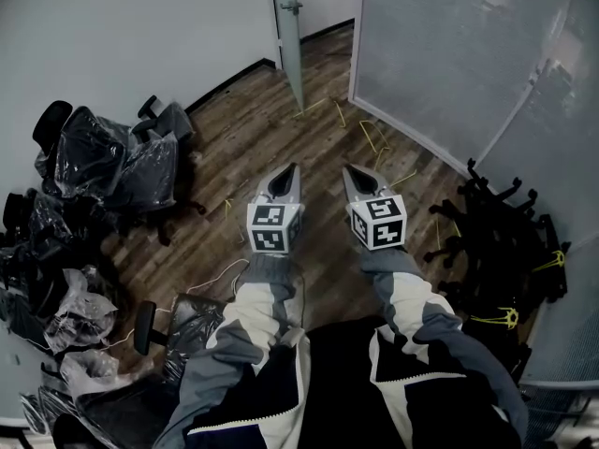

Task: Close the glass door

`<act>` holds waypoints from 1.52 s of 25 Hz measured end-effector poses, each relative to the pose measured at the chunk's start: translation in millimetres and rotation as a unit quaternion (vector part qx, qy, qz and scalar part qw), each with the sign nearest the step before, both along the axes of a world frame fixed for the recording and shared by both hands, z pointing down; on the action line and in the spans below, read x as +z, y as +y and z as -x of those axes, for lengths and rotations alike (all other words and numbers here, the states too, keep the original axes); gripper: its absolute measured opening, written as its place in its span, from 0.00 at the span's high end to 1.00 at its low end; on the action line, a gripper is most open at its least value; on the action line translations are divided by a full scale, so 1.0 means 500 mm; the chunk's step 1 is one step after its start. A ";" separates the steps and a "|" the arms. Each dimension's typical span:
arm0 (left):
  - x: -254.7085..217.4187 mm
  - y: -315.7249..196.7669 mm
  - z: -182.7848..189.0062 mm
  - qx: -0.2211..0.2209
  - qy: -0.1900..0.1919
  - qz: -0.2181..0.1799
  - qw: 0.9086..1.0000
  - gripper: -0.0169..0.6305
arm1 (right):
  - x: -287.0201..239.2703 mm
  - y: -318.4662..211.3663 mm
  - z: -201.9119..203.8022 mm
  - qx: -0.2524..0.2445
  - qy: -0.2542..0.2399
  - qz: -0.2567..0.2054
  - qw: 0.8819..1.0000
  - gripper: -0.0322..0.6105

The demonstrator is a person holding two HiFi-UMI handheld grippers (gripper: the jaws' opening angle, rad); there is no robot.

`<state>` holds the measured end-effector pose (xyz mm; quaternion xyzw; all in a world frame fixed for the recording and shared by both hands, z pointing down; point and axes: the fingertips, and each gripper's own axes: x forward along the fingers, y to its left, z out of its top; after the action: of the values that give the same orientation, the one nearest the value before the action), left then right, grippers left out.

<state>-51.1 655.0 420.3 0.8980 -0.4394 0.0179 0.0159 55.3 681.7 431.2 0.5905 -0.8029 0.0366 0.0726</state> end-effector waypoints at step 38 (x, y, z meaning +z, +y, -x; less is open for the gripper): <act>0.075 -0.648 -0.224 -0.083 -0.027 0.045 0.995 0.97 | 0.089 -0.692 -0.262 -0.106 -0.037 0.036 0.993 0.94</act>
<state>60.8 331.0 457.5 0.8562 -0.5111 0.0601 0.0458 186.2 335.5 475.7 0.4973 -0.8612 0.0799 0.0677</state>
